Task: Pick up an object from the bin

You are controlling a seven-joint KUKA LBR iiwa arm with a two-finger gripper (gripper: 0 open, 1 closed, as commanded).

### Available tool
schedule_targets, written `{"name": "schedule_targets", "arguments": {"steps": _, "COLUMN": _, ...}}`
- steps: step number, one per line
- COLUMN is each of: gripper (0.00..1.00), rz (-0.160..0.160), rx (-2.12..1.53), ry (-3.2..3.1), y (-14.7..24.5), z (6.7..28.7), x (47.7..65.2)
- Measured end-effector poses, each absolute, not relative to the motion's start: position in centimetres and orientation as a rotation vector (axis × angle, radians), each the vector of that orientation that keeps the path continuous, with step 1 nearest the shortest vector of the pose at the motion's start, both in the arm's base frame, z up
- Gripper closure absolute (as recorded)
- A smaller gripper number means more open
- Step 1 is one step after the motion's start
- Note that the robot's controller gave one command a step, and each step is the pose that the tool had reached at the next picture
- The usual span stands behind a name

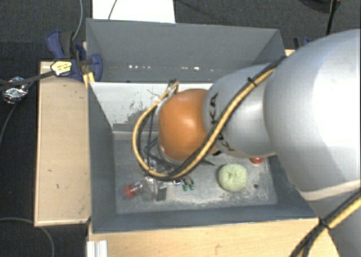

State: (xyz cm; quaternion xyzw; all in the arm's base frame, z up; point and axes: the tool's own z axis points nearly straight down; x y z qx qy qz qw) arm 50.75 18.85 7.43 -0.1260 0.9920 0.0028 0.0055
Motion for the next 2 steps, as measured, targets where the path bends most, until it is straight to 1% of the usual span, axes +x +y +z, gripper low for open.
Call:
{"name": "schedule_targets", "arguments": {"steps": 1, "gripper": 1.0, "rz": 0.01, "rx": -0.421, "ry": 3.098, "y": 18.7, "z": 7.23, "x": 51.25}}
{"name": "schedule_targets", "arguments": {"steps": 2, "gripper": 1.0, "rz": 0.01, "rx": -0.431, "ry": 3.097, "y": 18.7, "z": 7.16, "x": 51.25}}
